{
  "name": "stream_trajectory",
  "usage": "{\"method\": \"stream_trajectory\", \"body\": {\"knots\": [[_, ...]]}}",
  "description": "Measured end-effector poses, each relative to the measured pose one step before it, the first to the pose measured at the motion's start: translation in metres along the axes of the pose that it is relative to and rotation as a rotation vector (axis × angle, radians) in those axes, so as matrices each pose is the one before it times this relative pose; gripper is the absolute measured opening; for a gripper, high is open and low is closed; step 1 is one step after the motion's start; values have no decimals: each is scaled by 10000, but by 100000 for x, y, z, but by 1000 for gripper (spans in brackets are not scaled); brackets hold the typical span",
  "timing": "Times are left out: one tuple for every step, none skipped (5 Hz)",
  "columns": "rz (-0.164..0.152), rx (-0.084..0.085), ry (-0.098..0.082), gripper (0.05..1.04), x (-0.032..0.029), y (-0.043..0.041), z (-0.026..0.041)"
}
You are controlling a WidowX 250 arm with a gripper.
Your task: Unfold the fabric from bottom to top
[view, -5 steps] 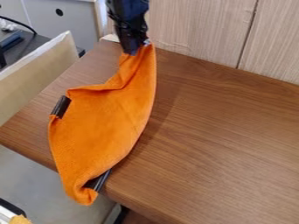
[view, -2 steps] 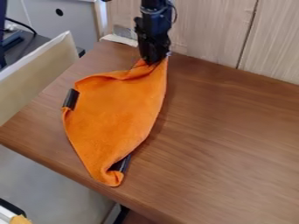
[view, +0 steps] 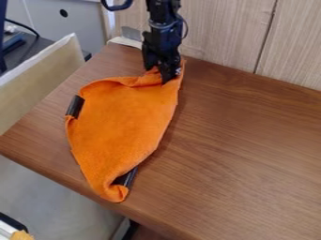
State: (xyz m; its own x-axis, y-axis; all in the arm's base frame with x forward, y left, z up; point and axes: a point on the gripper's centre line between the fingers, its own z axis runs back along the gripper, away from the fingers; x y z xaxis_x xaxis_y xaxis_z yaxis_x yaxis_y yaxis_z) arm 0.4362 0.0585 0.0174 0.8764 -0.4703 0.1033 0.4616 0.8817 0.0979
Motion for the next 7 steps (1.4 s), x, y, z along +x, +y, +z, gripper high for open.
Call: {"method": "stream_trajectory", "body": {"knots": [[219,-1,-334,1004,7,534,1710],[222,19,-196,1000,-529,746,1358],[131,113,-378,1000,-135,378,2119],[282,25,-447,1000,-1143,354,2913],[202,76,45,1000,-2265,28,2726],[60,170,176,1000,-2898,-760,1202],[-18,72,-41,1000,3,124,80]]}}
